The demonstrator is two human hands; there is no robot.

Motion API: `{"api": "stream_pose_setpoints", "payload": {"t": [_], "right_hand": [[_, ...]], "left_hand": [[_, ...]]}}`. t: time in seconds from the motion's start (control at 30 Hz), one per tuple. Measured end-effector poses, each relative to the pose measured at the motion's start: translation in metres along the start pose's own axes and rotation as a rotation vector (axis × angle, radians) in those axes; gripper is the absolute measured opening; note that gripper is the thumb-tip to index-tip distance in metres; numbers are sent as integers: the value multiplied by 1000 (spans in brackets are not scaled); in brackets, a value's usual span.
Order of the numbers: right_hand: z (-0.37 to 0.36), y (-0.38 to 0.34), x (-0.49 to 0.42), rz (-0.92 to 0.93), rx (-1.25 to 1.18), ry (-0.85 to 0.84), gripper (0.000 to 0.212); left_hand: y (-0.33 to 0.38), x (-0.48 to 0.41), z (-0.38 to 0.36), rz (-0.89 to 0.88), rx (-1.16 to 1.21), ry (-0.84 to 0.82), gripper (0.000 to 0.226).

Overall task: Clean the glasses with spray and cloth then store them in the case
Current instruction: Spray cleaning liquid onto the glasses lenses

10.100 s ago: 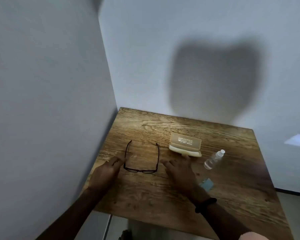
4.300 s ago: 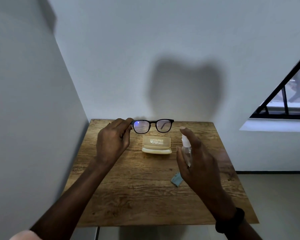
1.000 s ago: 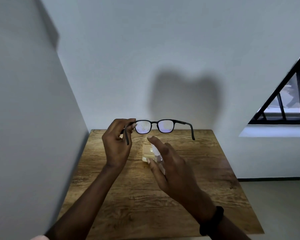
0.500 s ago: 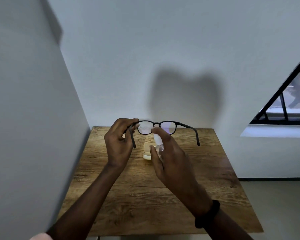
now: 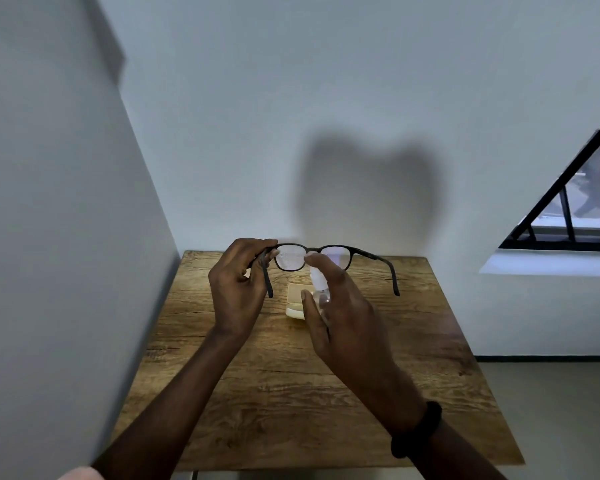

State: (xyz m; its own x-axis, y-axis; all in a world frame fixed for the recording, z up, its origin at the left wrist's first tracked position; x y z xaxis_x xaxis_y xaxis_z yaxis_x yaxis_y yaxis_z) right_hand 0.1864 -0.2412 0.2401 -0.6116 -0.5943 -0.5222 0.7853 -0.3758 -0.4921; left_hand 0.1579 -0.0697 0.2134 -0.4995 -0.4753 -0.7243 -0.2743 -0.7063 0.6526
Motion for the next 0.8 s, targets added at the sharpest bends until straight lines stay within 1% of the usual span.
{"api": "stream_pose_setpoints", "payload": {"t": [0.07,0.17,0.33,0.47,0.57,0.63,0.7,0.8], "right_hand": [[-1,2,2,2,-7,9,50],[-3,8,7,-17,-8,15,56],[8,31,14,-105,10,86,64],[14,42,15,-130,38,92,57],[16,43,15,-110,39,96,48],[16,43,15,-98,41,101,48],[16,42,16,-89,47,103,53],[14,42,16,-70,56,101,63]], "left_hand": [[-1,0,1,-1,-1,3,24],[-3,-1,3,-3,-9,4,21],[-5,-4,6,-6,-17,16,16],[-7,-3,4,-2,-3,6,18],[-5,-3,1,-9,-2,1,22],[-5,-3,-1,-11,-2,-1,20],[-6,-4,-1,-2,-4,-4,17],[-6,-6,-2,0,-29,-8,20]]}}
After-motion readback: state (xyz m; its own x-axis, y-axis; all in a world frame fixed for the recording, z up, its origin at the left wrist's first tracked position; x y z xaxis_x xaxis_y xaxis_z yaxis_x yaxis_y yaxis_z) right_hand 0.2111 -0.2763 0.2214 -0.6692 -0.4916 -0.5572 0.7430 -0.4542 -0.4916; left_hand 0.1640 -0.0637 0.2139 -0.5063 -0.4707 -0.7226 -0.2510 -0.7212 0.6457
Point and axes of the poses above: each hand's wrist, its own x-axis away from the middle knuckle, its own z-axis out of the back of the hand, y = z × x, the point moved 5 cm from there along -x, towards the middle knuckle, and after that the axes turned 3 degrees about -y, right-handed, at the moved point
